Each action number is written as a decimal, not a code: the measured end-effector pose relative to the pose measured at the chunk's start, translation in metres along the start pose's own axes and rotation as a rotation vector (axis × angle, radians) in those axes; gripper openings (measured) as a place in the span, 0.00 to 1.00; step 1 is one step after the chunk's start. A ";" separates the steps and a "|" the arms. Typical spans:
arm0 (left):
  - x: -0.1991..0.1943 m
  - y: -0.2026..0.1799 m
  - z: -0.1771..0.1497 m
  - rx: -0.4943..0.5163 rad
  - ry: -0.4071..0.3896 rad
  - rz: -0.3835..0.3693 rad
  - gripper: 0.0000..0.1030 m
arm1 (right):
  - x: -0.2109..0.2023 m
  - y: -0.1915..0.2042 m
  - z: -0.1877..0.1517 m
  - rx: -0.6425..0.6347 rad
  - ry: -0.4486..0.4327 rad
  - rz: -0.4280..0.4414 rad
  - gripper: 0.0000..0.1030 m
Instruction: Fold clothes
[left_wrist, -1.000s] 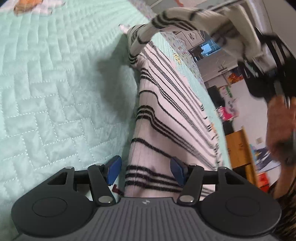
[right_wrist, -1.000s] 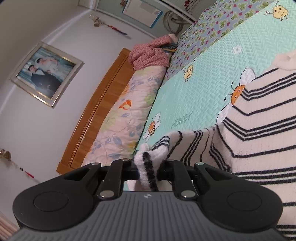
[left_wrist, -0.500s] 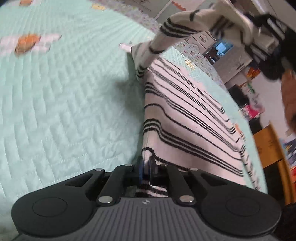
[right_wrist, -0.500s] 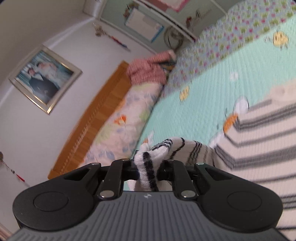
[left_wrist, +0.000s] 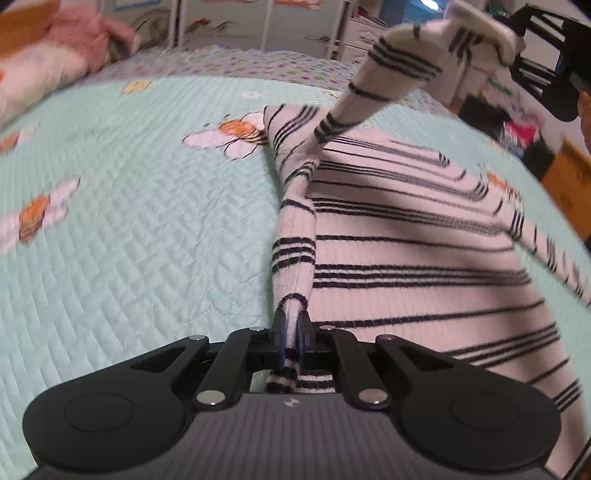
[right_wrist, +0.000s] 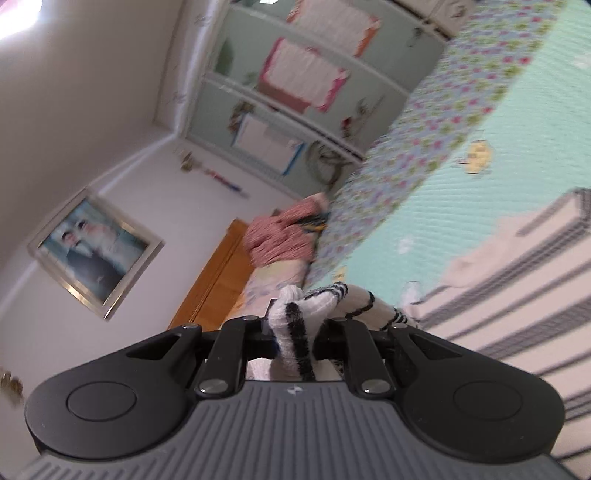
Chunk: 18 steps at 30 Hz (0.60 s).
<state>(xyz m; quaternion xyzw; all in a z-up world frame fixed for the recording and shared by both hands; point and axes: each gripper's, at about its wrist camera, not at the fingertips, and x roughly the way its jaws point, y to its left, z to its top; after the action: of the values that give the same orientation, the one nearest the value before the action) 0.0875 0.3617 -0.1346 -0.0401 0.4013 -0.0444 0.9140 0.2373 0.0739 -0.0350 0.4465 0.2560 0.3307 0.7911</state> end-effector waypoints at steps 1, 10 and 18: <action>0.000 -0.003 -0.001 0.023 0.005 0.006 0.05 | -0.008 -0.008 -0.002 0.011 -0.012 0.001 0.16; 0.004 -0.029 -0.005 0.177 0.055 0.016 0.05 | -0.043 -0.076 -0.014 0.092 -0.081 -0.045 0.16; 0.004 -0.037 0.005 0.149 0.114 -0.033 0.05 | -0.033 -0.087 0.005 0.084 -0.051 -0.053 0.16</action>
<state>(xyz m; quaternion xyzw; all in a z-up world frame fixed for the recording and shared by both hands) 0.0920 0.3252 -0.1302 0.0238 0.4473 -0.0916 0.8893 0.2447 0.0134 -0.1056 0.4807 0.2614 0.2870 0.7863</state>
